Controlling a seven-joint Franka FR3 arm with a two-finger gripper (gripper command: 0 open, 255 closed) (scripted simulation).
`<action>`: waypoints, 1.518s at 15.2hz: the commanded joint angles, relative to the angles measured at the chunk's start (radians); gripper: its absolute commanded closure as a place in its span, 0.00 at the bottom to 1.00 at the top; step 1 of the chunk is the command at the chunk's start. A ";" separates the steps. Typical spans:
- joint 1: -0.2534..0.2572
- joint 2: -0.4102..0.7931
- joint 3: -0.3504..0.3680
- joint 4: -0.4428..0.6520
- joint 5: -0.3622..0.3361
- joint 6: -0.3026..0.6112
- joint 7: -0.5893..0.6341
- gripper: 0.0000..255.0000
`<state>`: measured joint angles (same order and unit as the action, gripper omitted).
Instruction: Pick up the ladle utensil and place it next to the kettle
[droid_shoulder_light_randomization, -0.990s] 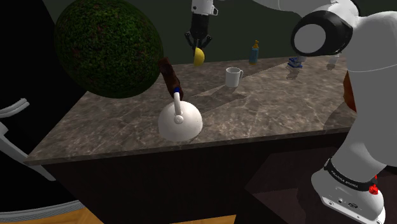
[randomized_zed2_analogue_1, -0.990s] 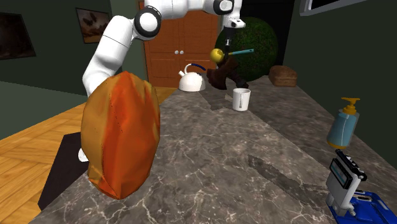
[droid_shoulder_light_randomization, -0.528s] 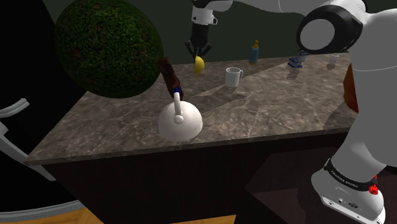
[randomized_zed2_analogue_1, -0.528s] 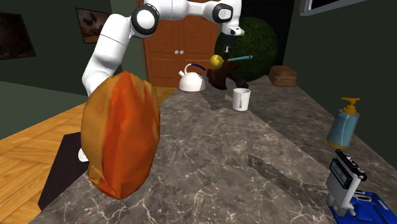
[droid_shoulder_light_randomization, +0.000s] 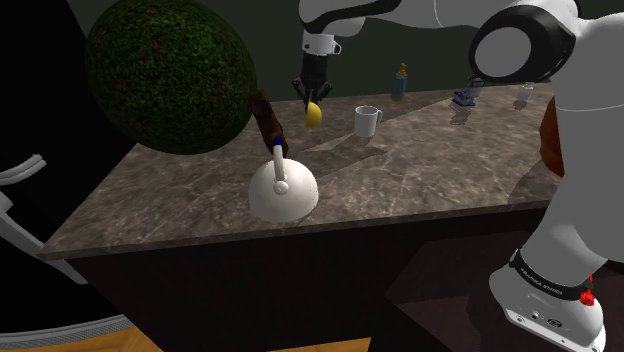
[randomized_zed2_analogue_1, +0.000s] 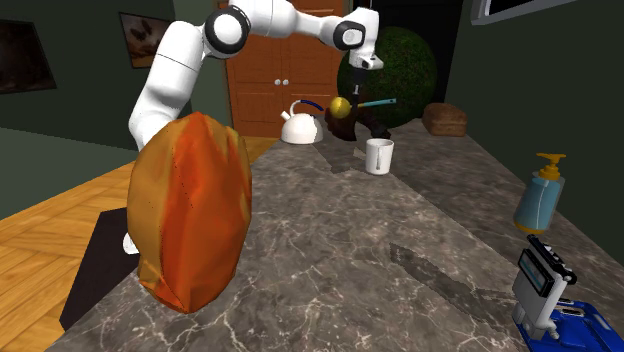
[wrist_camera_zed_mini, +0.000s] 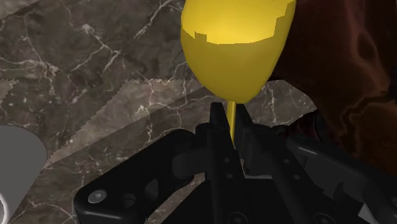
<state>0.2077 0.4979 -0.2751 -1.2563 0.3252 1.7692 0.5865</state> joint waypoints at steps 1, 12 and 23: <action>0.004 -0.004 0.000 -0.032 0.001 0.027 -0.005 1.00; 0.013 0.011 0.006 -0.156 0.015 0.162 -0.037 1.00; 0.014 0.052 0.017 -0.240 0.038 0.283 -0.070 1.00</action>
<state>0.2221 0.5471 -0.2592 -1.4857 0.3608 2.0389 0.5205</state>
